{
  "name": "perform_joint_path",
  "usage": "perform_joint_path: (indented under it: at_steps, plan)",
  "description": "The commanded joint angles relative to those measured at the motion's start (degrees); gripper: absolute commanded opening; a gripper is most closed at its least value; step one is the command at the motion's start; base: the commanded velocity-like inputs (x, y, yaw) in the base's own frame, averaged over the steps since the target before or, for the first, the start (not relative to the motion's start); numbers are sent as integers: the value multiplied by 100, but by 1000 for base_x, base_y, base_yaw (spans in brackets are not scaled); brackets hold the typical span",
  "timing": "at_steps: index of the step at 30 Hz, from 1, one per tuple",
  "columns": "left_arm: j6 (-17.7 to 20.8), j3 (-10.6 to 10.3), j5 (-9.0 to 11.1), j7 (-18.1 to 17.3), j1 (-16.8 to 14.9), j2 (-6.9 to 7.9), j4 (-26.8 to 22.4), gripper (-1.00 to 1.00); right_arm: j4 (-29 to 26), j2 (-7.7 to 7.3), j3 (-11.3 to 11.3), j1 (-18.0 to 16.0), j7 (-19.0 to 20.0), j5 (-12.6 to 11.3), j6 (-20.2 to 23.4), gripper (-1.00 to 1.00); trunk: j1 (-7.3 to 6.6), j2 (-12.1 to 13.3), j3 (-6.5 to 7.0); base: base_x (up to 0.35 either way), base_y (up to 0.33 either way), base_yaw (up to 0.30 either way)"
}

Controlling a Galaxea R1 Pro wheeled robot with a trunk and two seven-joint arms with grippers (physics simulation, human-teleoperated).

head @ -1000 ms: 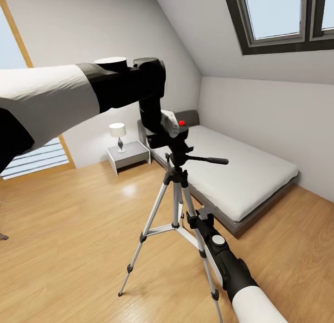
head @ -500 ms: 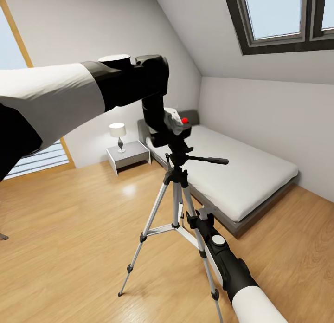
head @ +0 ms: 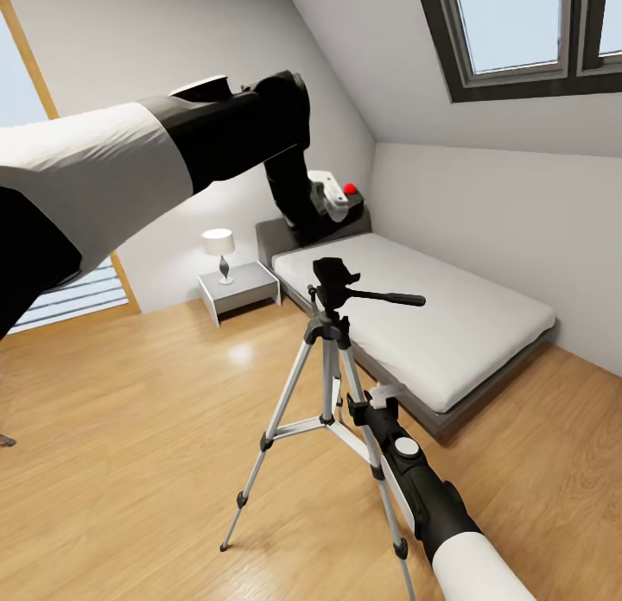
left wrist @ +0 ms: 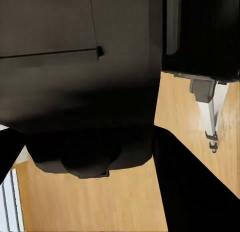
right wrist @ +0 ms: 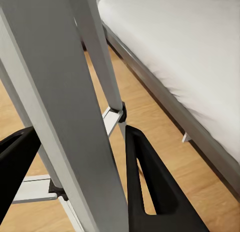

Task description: Attach the digital camera to the camera tripod in the bedroom.

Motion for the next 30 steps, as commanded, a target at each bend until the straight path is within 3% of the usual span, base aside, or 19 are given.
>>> perform_joint_path:
  at_steps: [1,11,14,17,20,30]
  plan:
    - [25,-7,35,15,-14,-4,-23,-100,9,2,3,1,8,47,11,-100,4,-10,-14,0,0,0]
    - [41,30,54,3,-14,-29,-319,-100,9,2,3,-1,8,47,11,-100,4,-10,-14,0,0,0]
    - [44,-81,54,-8,-14,-22,-428,-100,9,2,3,-2,8,47,11,-100,4,-10,-14,0,0,0]
    - [50,-389,61,-22,-14,-9,-477,-100,9,2,3,-3,8,47,11,-100,4,-10,-14,0,0,0]
    - [53,-520,66,-50,-14,-6,-500,-100,9,2,3,-4,8,47,11,-100,4,-10,-14,0,0,0]
    - [52,-589,72,-203,191,-10,-528,-100,9,2,3,-2,8,47,11,-100,4,-10,-14,0,0,0]
